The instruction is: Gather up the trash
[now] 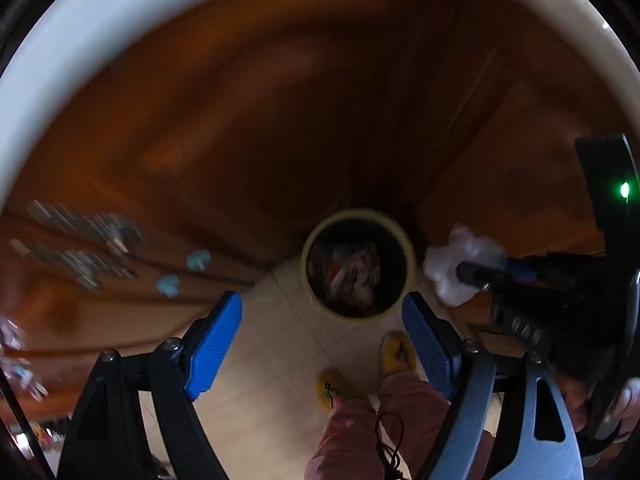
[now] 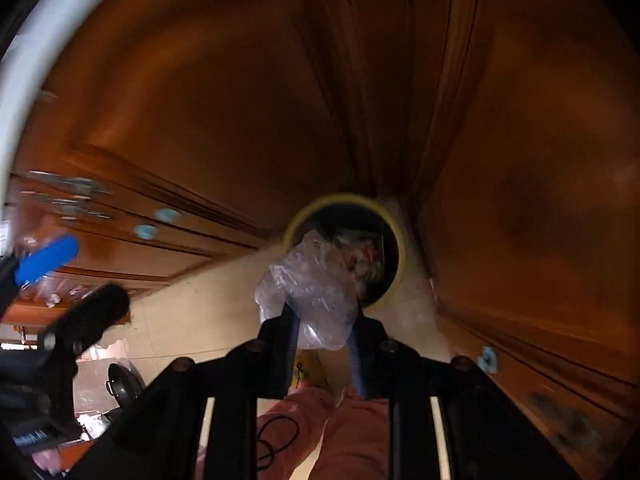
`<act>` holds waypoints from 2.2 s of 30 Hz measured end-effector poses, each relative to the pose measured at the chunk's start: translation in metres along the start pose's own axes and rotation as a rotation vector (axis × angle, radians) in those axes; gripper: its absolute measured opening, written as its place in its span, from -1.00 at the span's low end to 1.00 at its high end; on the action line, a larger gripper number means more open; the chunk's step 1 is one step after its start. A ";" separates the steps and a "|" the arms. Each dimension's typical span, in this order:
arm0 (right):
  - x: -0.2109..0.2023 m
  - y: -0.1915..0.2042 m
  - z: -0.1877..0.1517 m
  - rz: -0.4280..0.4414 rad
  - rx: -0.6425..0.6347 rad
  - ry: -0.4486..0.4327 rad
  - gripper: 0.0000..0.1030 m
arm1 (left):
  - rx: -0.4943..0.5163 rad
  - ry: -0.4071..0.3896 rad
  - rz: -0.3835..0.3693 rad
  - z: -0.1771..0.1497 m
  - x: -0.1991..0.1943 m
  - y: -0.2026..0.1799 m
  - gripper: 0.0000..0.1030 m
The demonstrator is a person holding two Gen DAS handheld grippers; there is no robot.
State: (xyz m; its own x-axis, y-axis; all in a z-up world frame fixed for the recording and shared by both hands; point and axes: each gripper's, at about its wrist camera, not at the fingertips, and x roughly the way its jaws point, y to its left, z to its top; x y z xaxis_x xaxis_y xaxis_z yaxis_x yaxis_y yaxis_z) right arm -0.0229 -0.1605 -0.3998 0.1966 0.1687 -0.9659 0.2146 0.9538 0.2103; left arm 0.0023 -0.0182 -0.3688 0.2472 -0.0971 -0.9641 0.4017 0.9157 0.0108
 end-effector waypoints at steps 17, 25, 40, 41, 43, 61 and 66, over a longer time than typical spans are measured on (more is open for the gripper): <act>0.186 -0.014 0.034 -0.032 -0.020 0.137 0.18 | -0.143 0.086 0.009 -0.020 0.157 0.039 0.99; 0.162 -0.006 0.030 -0.007 -0.009 0.110 0.32 | -0.154 0.105 -0.020 -0.018 0.145 0.042 0.99; -0.019 0.030 0.008 0.037 0.024 0.014 0.32 | -0.128 0.071 -0.063 -0.010 -0.015 0.040 0.99; -0.038 0.034 0.008 0.037 0.022 0.001 0.32 | -0.124 0.060 -0.067 -0.007 -0.029 0.040 0.99; -0.070 0.039 0.009 0.030 0.015 -0.028 0.32 | -0.116 0.033 -0.071 0.000 -0.059 0.039 0.99; -0.345 0.070 0.034 0.012 -0.029 -0.466 0.32 | -0.078 -0.436 -0.024 0.073 -0.314 0.023 0.99; -0.381 0.074 0.040 -0.002 -0.033 -0.552 0.32 | -0.143 -0.506 0.008 0.092 -0.353 0.025 0.99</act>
State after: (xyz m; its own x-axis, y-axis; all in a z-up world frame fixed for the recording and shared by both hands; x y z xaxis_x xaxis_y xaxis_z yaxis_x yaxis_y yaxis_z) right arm -0.0435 -0.1642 -0.0101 0.6703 0.0200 -0.7419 0.1874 0.9627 0.1952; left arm 0.0061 0.0034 -0.0036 0.6589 -0.2335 -0.7151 0.2820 0.9579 -0.0530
